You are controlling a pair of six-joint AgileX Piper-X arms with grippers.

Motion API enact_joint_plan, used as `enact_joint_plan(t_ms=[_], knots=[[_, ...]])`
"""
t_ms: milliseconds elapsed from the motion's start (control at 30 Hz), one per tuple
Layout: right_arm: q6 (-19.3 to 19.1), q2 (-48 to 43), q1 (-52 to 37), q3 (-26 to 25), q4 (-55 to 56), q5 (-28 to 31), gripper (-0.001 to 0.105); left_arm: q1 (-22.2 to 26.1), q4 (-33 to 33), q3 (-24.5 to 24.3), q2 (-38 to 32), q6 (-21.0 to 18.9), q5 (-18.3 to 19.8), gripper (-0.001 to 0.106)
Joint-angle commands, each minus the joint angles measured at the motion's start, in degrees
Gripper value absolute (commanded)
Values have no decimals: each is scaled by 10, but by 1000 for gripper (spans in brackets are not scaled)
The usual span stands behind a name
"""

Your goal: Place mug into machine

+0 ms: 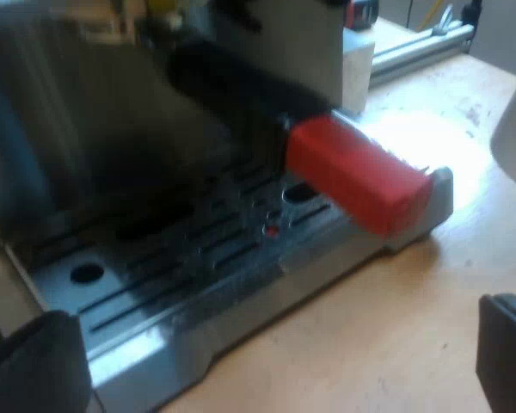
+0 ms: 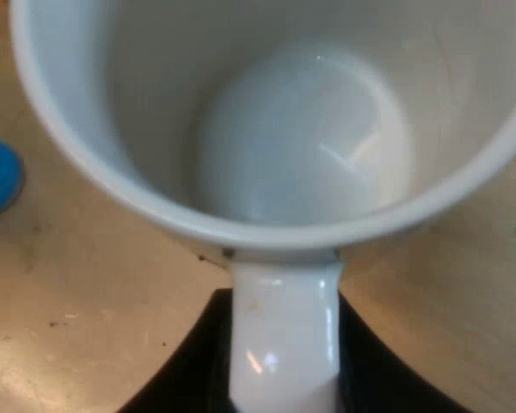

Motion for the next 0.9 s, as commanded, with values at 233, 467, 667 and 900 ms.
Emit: enact_joint_plan(t_ms=[233, 467, 667, 900], knots=[[16, 92, 29, -11, -135, 26, 0, -3, -63, 60, -3, -11, -22, 93], [19, 162, 29, -11, -208, 26, 0, -3, -116, 87, -3, -8, -44, 93], [19, 204, 29, -13, -251, 26, 0, -3, -115, 86, -3, -8, -44, 93], [11, 273, 28, -60, -257, 28, 0, -3, -116, 92, -3, -8, -41, 93]])
